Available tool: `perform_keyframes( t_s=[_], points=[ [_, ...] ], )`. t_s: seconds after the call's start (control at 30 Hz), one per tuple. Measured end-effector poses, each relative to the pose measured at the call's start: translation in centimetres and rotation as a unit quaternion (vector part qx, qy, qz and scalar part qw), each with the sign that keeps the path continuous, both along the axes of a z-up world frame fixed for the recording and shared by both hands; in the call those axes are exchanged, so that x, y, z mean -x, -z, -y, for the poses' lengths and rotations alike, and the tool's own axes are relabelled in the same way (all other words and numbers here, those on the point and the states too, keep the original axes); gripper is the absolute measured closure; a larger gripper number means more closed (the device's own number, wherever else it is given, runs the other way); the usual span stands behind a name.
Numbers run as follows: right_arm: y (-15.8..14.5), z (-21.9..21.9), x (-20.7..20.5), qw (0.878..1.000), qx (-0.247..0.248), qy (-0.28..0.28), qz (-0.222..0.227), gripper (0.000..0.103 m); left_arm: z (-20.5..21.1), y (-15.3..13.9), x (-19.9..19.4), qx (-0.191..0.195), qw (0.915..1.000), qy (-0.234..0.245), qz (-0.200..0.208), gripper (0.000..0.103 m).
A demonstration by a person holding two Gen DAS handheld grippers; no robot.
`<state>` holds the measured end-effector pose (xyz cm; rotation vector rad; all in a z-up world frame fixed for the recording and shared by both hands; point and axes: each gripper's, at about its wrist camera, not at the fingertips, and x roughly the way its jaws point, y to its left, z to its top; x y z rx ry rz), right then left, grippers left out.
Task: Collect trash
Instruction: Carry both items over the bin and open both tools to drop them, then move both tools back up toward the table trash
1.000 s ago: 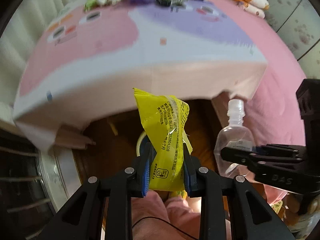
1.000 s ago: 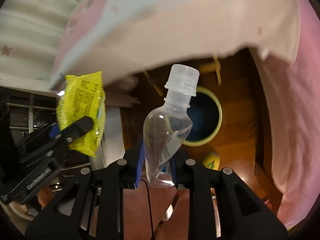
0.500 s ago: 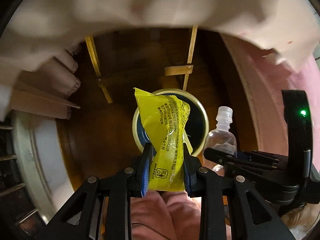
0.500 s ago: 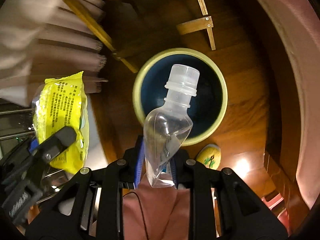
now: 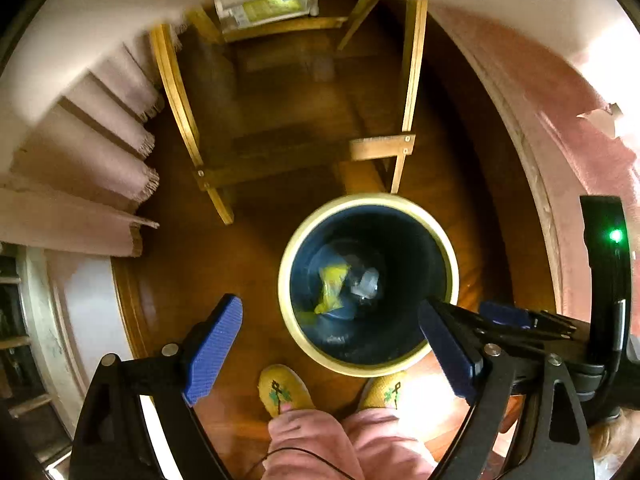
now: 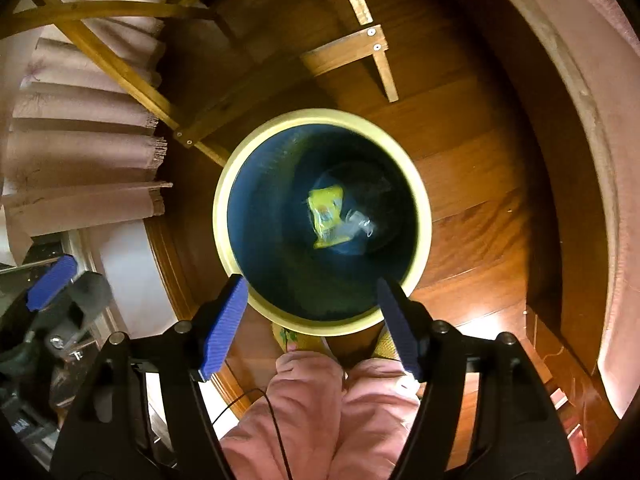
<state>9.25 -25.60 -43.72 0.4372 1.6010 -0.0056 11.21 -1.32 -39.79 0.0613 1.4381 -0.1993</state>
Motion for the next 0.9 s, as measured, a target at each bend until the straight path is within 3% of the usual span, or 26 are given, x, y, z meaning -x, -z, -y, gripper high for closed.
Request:
perform_keyframes(
  t_s=[0.17, 0.37, 0.57, 0.73, 0.9],
  points=[
    [-3.6, 0.0, 0.2, 1.000, 0.005, -0.001, 0.013, 0.037, -0.2, -4.0, -0.1, -0.002, 0.9999, 0.007, 0.013, 0.008],
    [-10.9, 0.0, 0.7, 0.999, 0.002, 0.000, 0.036, 0.037, -0.2, -10.5, 0.4, -0.006, 0.9996, 0.007, 0.027, 0.008],
    [-20.3, 0.2, 2.0, 0.998, -0.014, 0.002, 0.068, 0.037, -0.8, -20.6, 1.0, -0.002, 0.9983, 0.000, 0.057, 0.008],
    [-29.0, 0.4, 2.9, 0.993, -0.023, -0.014, 0.112, 0.037, -1.2, -30.3, 1.8, -0.010, 0.9931, -0.008, 0.116, 0.008],
    [-36.7, 0.3, 2.8, 0.983, -0.015, -0.051, 0.173, 0.037, -1.7, -38.3, 2.5, -0.012, 0.9848, -0.011, 0.173, 0.008]
  ],
)
